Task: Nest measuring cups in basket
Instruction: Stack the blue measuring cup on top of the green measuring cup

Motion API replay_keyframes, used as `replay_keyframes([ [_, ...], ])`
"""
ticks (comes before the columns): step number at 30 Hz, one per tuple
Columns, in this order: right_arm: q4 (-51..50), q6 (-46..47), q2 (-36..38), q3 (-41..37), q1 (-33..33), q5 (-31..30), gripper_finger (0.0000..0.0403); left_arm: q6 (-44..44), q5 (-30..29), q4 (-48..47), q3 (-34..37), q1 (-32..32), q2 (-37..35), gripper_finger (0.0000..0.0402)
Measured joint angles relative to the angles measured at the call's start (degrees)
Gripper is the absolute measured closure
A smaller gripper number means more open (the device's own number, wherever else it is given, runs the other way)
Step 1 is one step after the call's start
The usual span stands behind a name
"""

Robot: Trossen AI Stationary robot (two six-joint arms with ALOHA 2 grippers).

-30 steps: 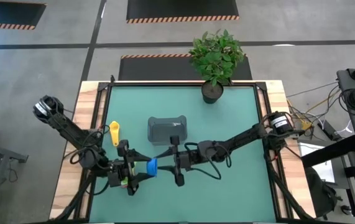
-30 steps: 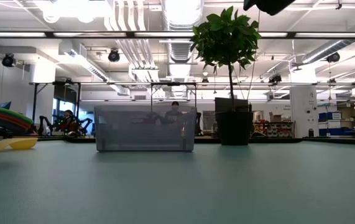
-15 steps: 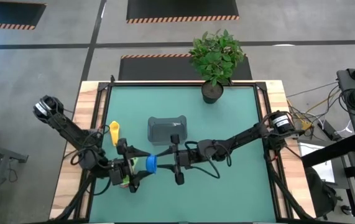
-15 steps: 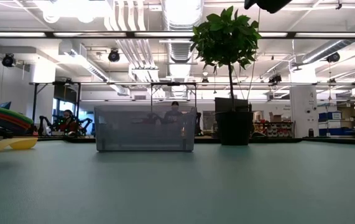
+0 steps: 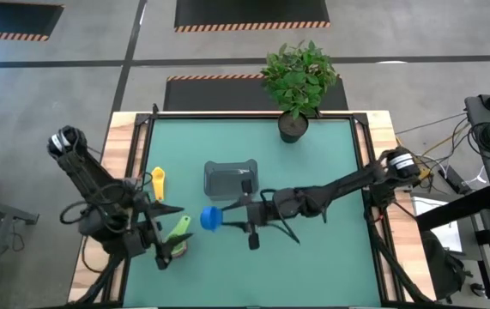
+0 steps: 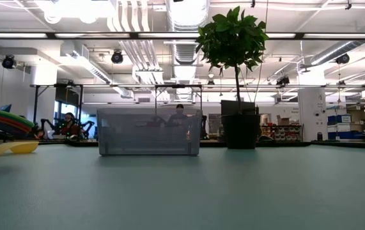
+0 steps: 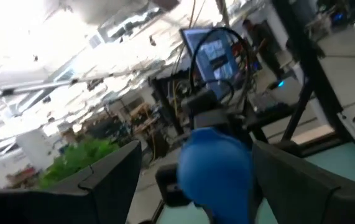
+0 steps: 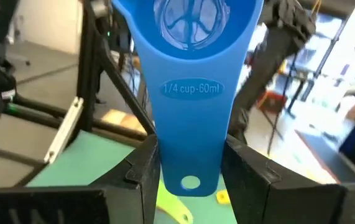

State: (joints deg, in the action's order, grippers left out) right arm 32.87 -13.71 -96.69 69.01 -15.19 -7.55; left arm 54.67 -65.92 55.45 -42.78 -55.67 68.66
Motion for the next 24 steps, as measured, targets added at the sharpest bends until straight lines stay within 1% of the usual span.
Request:
replay_keyframes([
  [3, -6.7, 2.5, 2.4, 0.6, 1.3, -0.4, 0.0270, 2.0, -2.4, -0.3, -1.8, -1.5, -1.1, 0.0117],
  [7, -21.8, 4.7, 2.7, 6.9, 2.3, -0.4, 0.0270, 3.1, -2.6, -0.2, -5.0, -2.0, -2.4, 0.0117],
  [10, -31.3, 5.0, 0.4, 13.3, 3.0, 0.1, 0.0270, 3.2, -2.7, -0.2, -7.5, -1.9, -2.9, 0.0117],
  [12, -35.9, 4.9, -1.9, 17.5, 3.6, 1.6, 0.0270, 3.2, -2.8, -0.2, -9.3, -1.9, -3.1, 0.0117],
  [15, -40.0, 4.8, -5.8, 22.4, 4.4, 4.7, 0.0270, 3.4, -3.0, -0.5, -11.9, -2.0, -3.2, 0.0117],
  [19, -42.1, 3.9, -11.1, 27.8, 5.0, 7.8, 0.0270, 4.5, -5.5, -1.0, -14.8, -2.4, -3.2, 0.0117],
  [22, -43.6, 3.3, -15.2, 31.8, 5.1, 8.9, 0.0270, 5.1, -8.5, -1.9, -16.2, -2.4, -3.2, 0.0117],
  [24, -44.3, 2.5, -18.1, 34.6, 5.2, 9.4, 0.0270, 5.1, -9.1, -2.2, -16.5, -2.4, -3.2, 0.0117],
])
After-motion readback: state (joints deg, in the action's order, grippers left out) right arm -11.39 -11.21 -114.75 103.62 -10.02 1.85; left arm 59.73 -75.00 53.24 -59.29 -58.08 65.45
